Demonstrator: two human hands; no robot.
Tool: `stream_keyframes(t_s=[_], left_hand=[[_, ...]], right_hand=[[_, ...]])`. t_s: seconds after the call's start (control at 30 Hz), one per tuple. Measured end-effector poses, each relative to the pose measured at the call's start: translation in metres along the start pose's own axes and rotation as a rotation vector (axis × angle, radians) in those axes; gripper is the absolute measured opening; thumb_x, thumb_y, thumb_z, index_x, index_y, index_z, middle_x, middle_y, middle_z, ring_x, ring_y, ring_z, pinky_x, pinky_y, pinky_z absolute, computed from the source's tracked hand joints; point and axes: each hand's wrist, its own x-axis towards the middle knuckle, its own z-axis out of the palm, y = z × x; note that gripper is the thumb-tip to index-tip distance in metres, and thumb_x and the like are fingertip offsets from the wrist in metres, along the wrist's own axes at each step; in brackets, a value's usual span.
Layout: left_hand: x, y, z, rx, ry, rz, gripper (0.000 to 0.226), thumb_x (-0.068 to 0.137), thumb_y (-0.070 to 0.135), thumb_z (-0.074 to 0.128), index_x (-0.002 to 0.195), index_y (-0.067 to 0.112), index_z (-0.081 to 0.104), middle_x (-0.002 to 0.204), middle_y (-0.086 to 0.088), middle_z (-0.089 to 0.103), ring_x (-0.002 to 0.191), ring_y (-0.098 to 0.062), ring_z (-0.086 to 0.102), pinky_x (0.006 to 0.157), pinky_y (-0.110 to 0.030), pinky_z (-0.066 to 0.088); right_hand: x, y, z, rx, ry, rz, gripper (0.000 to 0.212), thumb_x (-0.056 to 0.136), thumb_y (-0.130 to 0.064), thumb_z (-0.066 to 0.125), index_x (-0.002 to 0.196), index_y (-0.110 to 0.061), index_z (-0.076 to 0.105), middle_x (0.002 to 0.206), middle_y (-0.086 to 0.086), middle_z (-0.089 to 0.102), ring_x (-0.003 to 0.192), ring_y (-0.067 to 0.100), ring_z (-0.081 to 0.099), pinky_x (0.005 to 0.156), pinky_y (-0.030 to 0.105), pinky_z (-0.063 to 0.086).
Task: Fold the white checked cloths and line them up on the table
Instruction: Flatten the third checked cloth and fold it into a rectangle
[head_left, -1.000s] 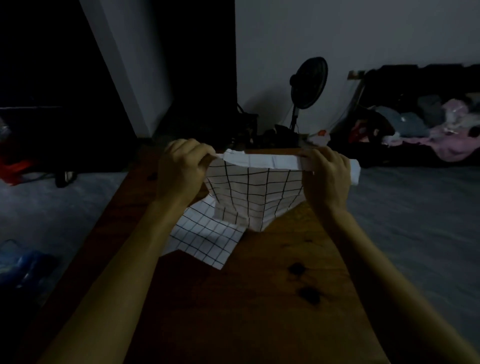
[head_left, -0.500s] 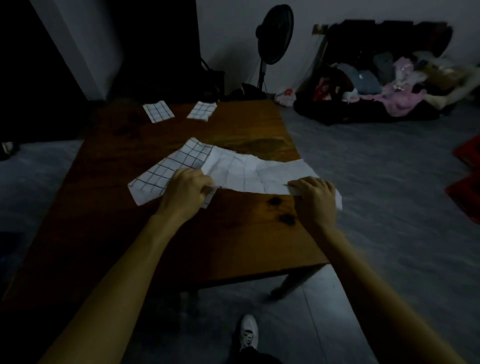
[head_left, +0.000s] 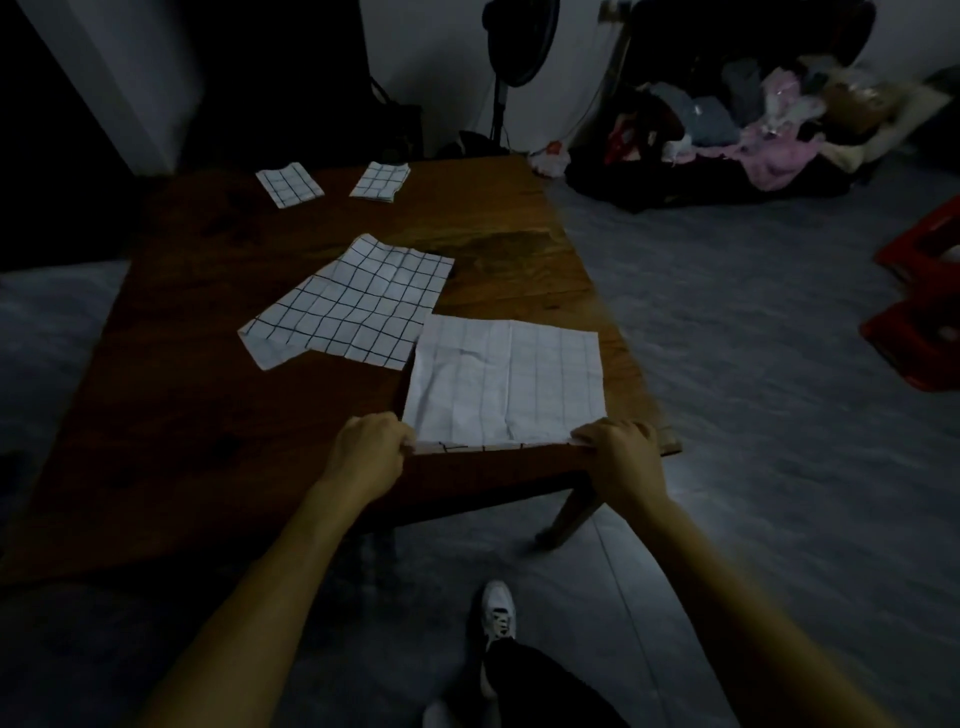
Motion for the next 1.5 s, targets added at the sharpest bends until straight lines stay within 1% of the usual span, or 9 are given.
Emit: stream_keyframes(t_s=[0.37,0.53,0.73,0.83,0.9,1.0,1.13,1.3,1.5], left_hand=[[0.070,0.008,-0.008,-0.021,0.108,-0.083,0.016,0.087,0.008,0.058,0.089,0.022,0.065,0.091,0.002,0.060,0.084,-0.016,0.055,0.078,-0.030,0.044],[0.145,0.013,-0.012,-0.014,0.200,-0.121,0.016,0.085,0.004,0.056,0.084,0.016,0.066,0.084,-0.003,0.063,0.074,-0.016,0.052,0.071,-0.032,0.043],[0.238,0.004,-0.006,0.028,0.193,-0.151,0.015,0.081,-0.001,0.056,0.081,0.008,0.067,0.080,-0.012,0.064,0.075,-0.029,0.059,0.071,-0.037,0.043],[0.264,0.000,0.008,0.053,0.220,-0.206,0.036,0.079,0.003,0.062,0.115,0.007,0.061,0.104,-0.018,0.062,0.100,-0.035,0.056,0.091,-0.047,0.039],[0.269,0.002,0.018,0.017,0.251,-0.222,0.049,0.080,0.008,0.065,0.127,0.007,0.052,0.119,-0.018,0.056,0.113,-0.035,0.049,0.100,-0.048,0.034],[0.262,0.014,0.035,-0.074,0.266,-0.207,0.047,0.087,0.016,0.060,0.132,0.008,0.047,0.127,-0.016,0.049,0.117,-0.032,0.046,0.099,-0.044,0.037],[0.241,0.036,0.065,-0.206,0.154,-0.138,0.041,0.095,0.023,0.050,0.133,0.010,0.047,0.130,-0.013,0.050,0.115,-0.027,0.050,0.091,-0.033,0.042],[0.221,0.036,0.121,-0.110,-0.050,-0.044,0.056,0.096,0.044,0.023,0.142,0.015,0.035,0.148,-0.012,0.036,0.138,-0.029,0.030,0.112,-0.042,0.025],[0.194,0.018,0.153,0.067,-0.130,-0.055,0.070,0.090,0.063,0.001,0.150,0.026,-0.006,0.157,-0.011,-0.010,0.145,-0.027,-0.013,0.117,-0.049,-0.002]], right_hand=[[0.077,0.024,-0.016,0.010,-0.092,0.141,0.006,0.091,-0.023,0.059,0.086,-0.024,0.062,0.088,-0.002,0.067,0.076,0.016,0.060,0.083,0.041,0.051],[0.151,0.043,-0.020,0.032,-0.132,0.135,0.015,0.095,-0.016,0.053,0.110,-0.016,0.055,0.087,-0.004,0.055,0.074,0.010,0.053,0.074,0.028,0.047],[0.235,0.067,0.015,0.041,-0.220,0.125,0.020,0.092,-0.009,0.052,0.112,-0.015,0.054,0.076,-0.004,0.054,0.077,0.018,0.059,0.092,0.046,0.047],[0.261,0.073,0.032,-0.063,-0.250,0.152,0.028,0.091,-0.011,0.051,0.118,-0.011,0.053,0.101,0.008,0.063,0.101,0.027,0.058,0.098,0.043,0.040],[0.270,0.075,0.050,-0.073,-0.226,0.118,0.049,0.087,-0.016,0.059,0.133,-0.016,0.043,0.124,0.008,0.058,0.120,0.028,0.049,0.107,0.047,0.030],[0.273,0.069,0.070,-0.023,-0.205,0.142,0.066,0.085,-0.023,0.064,0.143,-0.020,0.032,0.145,0.009,0.041,0.137,0.028,0.031,0.113,0.050,0.020],[0.251,0.046,0.086,0.134,-0.177,0.125,0.059,0.091,-0.023,0.059,0.143,-0.019,0.032,0.153,0.012,0.028,0.144,0.029,0.016,0.117,0.050,0.016],[0.206,0.021,0.124,0.172,-0.290,-0.008,0.056,0.097,-0.037,0.043,0.147,-0.020,0.025,0.158,0.012,0.013,0.147,0.028,0.002,0.119,0.048,0.009],[0.161,0.034,0.152,0.126,-0.315,0.014,0.065,0.097,-0.057,0.022,0.151,-0.027,0.001,0.159,0.006,-0.013,0.145,0.023,-0.019,0.117,0.043,-0.010]])
